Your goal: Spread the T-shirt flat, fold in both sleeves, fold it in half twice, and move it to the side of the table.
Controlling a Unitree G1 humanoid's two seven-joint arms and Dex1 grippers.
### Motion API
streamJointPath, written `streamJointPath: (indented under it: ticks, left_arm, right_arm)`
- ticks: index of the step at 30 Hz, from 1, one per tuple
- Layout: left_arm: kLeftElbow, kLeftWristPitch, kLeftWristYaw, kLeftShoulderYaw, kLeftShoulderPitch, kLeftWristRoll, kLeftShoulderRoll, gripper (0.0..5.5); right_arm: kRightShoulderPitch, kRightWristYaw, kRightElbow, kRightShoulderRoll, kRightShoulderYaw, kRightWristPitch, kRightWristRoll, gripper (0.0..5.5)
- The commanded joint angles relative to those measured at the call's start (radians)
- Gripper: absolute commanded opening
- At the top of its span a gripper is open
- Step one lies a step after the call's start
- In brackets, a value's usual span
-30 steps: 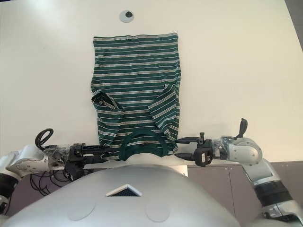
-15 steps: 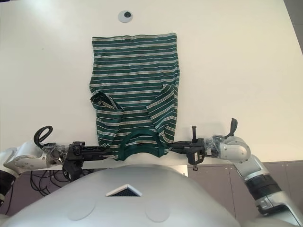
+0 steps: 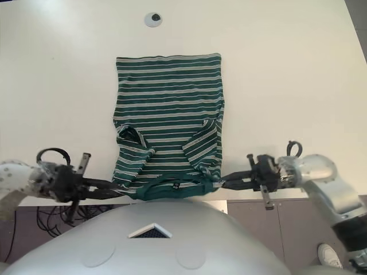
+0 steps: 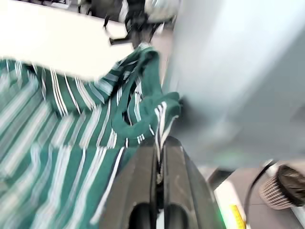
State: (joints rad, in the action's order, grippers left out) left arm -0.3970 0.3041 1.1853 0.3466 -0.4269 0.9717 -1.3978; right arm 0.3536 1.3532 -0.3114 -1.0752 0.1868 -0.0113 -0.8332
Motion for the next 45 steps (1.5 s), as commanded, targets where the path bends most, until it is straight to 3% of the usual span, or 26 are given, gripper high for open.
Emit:
streamJointPath:
  ticks: [1,4,10,14,23,25,30,38,42,45]
  left_arm:
    - [0.051,-0.126,-0.008,-0.073,0.13,-0.01,0.129,0.01]
    - [0.19,-0.194,-0.054,-0.074,0.306,-0.138,0.296,0.01]
    - [0.783,-0.139,-0.207,-0.071,0.681,-0.514,0.633,0.01]
    - [1.04,-0.072,-0.254,-0.106,0.842,-0.636,0.754,0.01]
    - [1.404,0.0,-0.378,-0.142,1.074,-0.85,0.898,0.01]
    - [1.442,0.013,-0.377,-0.151,1.1,-0.872,0.921,0.01]
    - [1.513,0.009,-0.401,-0.187,1.144,-0.91,0.942,0.81]
    - [1.557,0.072,-0.589,-0.262,1.2,-0.96,0.934,1.89]
    - [1.367,0.212,-0.357,-0.336,1.11,-0.794,0.99,1.89]
    - [1.05,0.144,-0.105,-0.271,0.929,-0.657,1.011,1.89]
  right_arm:
    - [-0.098,-0.038,-0.005,0.035,-0.049,-0.098,0.009,0.0]
    - [-0.215,-0.112,0.072,0.118,-0.043,-0.136,0.083,0.0]
    - [-0.553,-0.33,0.453,0.391,0.003,-0.117,0.346,0.0]
    - [-0.717,-0.416,0.663,0.512,-0.007,-0.074,0.46,0.0]
    - [-0.952,-0.532,1.082,0.661,-0.013,0.088,0.666,0.0]
    - [-0.973,-0.526,1.14,0.681,-0.024,0.101,0.682,0.0]
    - [-1.041,-0.573,1.28,0.717,-0.051,0.153,0.726,0.91]
    - [-1.089,-0.643,1.385,0.724,-0.103,0.251,0.767,2.31]
    - [-1.053,-0.602,1.319,0.729,-0.103,0.416,0.775,2.31]
    - [-1.006,-0.551,1.258,0.726,-0.071,0.527,0.796,2.31]
